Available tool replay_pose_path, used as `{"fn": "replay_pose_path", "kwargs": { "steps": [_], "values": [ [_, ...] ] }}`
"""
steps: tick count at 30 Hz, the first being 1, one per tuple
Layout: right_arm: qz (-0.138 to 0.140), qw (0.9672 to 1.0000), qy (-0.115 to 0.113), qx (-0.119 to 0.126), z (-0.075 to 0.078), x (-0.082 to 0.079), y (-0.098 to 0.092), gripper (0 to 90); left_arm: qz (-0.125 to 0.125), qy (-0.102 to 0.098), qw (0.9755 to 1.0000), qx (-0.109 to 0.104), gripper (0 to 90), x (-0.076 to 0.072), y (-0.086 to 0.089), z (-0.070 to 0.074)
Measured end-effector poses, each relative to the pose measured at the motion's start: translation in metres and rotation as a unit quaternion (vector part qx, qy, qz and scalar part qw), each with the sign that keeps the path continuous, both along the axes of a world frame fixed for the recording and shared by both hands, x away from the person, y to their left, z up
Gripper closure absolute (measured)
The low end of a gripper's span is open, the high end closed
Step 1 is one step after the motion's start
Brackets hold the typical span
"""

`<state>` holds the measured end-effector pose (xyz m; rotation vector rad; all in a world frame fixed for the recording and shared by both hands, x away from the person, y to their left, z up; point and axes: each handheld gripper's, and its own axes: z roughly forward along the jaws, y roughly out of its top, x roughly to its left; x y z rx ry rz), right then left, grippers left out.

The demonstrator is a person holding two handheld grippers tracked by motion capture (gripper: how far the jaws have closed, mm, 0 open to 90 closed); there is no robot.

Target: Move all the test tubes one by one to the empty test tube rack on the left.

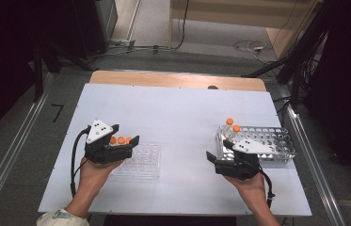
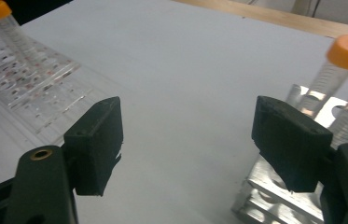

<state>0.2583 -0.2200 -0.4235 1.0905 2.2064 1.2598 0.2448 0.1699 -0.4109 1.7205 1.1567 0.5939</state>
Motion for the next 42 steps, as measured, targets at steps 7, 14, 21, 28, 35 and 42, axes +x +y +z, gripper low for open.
{"fn": "replay_pose_path", "kwargs": {
  "steps": [7,14,21,28,35,42],
  "values": [
    [-0.034,0.9993,-0.008,-0.009,-0.001,0.007,-0.015,23.5,-0.002,0.0,1.0,0.0,20.0,0.0,0.0,0.0],
    [-0.081,0.9964,-0.024,-0.011,-0.006,0.015,-0.029,23.8,-0.003,-0.002,1.0,0.0,20.0,-0.001,-0.001,-0.001],
    [-0.121,0.9921,-0.032,-0.005,-0.017,0.029,-0.039,28.1,-0.006,-0.002,1.0,0.001,20.0,-0.001,-0.004,-0.001],
    [-0.14,0.9896,-0.027,-0.014,-0.025,0.044,-0.037,35.1,-0.009,-0.002,1.0,0.002,20.0,-0.001,-0.005,-0.001],
    [-0.153,0.9871,-0.039,-0.024,-0.033,0.049,-0.034,48.6,-0.01,0.0,0.9999,0.002,20.1,-0.001,-0.006,-0.002],
    [-0.159,0.986,-0.047,-0.016,-0.033,0.05,-0.038,59.9,-0.012,0.001,0.9999,0.004,20.1,-0.001,-0.007,-0.003]
  ]
}}
